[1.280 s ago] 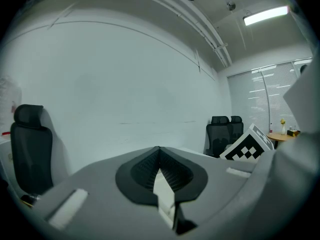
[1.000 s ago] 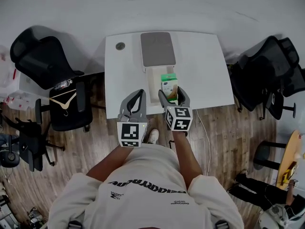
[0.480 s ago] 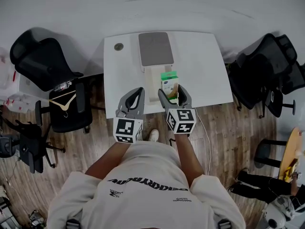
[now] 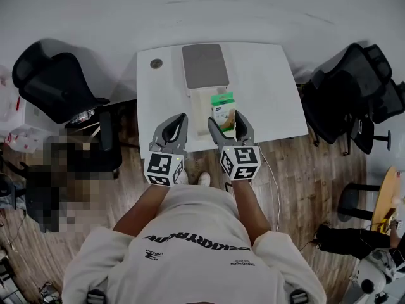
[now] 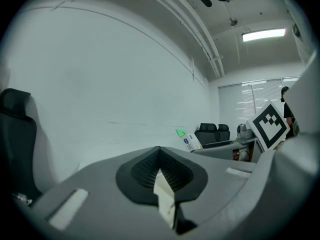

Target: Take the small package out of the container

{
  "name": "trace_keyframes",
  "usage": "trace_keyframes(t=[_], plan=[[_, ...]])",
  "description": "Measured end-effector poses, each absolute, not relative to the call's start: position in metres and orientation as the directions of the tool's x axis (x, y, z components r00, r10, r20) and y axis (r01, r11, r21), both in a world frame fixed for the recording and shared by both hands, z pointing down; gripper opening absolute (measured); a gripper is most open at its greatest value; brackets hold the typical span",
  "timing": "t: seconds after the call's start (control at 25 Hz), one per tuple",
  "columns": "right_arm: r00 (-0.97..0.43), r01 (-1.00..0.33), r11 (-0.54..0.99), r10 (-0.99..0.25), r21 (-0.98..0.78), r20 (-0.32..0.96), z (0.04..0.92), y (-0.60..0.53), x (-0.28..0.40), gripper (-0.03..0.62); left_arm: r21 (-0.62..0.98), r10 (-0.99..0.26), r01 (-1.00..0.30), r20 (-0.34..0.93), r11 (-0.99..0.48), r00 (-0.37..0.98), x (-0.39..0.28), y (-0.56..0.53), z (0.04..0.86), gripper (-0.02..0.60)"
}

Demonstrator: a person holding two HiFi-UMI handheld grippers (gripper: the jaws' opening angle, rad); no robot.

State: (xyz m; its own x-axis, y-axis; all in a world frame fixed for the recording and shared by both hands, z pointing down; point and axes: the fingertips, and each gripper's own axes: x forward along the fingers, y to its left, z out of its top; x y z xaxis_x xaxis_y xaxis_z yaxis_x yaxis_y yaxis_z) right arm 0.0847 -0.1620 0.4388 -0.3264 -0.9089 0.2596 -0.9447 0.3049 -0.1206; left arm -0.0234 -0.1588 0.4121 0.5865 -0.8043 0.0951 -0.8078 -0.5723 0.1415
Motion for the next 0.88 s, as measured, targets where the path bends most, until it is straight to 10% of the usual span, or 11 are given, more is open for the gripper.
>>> trace_keyframes(t=[0.88], plan=[[-0.34, -0.94, 0.329, -0.929, -0.095, 0.147, 0.407, -0.156, 0.078, 0.346, 0.171, -0.763, -0.763, 0.076, -0.624, 0.641, -0.019, -0.158, 0.417, 0.002]])
